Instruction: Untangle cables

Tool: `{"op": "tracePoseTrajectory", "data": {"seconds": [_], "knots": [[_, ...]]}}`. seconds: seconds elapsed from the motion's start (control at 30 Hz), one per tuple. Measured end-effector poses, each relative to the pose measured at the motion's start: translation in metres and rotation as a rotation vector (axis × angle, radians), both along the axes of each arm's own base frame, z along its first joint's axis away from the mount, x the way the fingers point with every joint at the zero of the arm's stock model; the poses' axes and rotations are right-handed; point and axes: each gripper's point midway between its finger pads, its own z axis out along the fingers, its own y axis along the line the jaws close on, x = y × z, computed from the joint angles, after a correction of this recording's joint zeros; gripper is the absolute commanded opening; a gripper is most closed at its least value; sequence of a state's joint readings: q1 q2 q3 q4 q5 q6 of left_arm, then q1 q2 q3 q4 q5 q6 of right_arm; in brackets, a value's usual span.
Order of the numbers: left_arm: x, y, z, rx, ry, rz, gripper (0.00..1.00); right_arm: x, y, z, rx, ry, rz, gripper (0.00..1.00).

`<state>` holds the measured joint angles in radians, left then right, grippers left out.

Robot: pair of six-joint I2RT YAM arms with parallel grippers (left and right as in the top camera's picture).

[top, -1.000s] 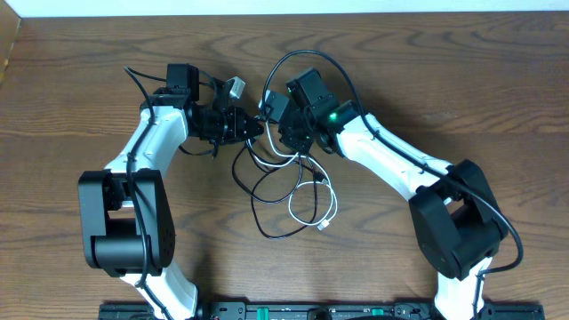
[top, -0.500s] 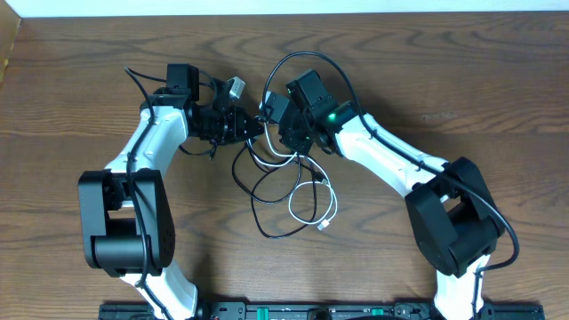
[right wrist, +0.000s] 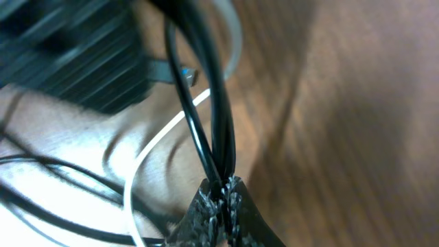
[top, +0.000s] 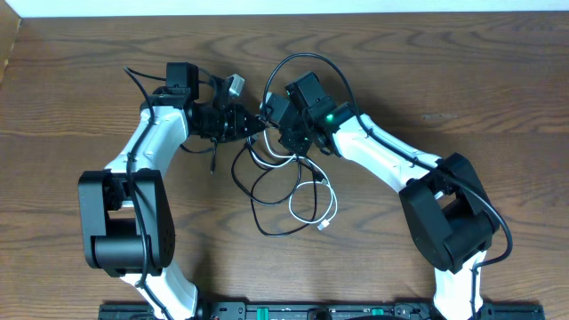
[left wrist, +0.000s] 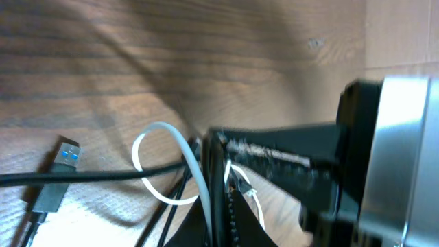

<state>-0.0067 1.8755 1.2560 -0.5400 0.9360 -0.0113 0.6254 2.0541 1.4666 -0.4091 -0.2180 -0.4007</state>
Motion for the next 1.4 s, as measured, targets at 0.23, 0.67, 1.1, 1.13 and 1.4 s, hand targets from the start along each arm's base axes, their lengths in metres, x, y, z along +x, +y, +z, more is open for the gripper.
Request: {"op": "tracePoseTrajectory", "data": {"seconds": [0.23, 0.67, 1.1, 1.13, 1.4], "knots": [[0.010, 0.013, -0.010, 0.073, 0.043, 0.100, 0.07, -0.015, 0.000, 0.023, 0.109, 0.088, 0.045, 0.01], [0.013, 0.026, -0.021, 0.155, 0.074, 0.164, 0.07, -0.014, -0.025, 0.093, 0.511, 0.243, 0.148, 0.01], [0.005, 0.035, -0.031, 0.218, 0.126, 0.185, 0.07, 0.031, -0.058, 0.125, 0.689, 0.251, 0.003, 0.01], [0.005, 0.035, -0.031, 0.218, 0.126, 0.185, 0.07, 0.036, -0.060, 0.128, 0.704, 0.255, -0.020, 0.02], [0.005, 0.035, -0.031, 0.218, 0.126, 0.185, 0.08, 0.035, -0.062, 0.114, 0.673, 0.373, -0.169, 0.40]]}}
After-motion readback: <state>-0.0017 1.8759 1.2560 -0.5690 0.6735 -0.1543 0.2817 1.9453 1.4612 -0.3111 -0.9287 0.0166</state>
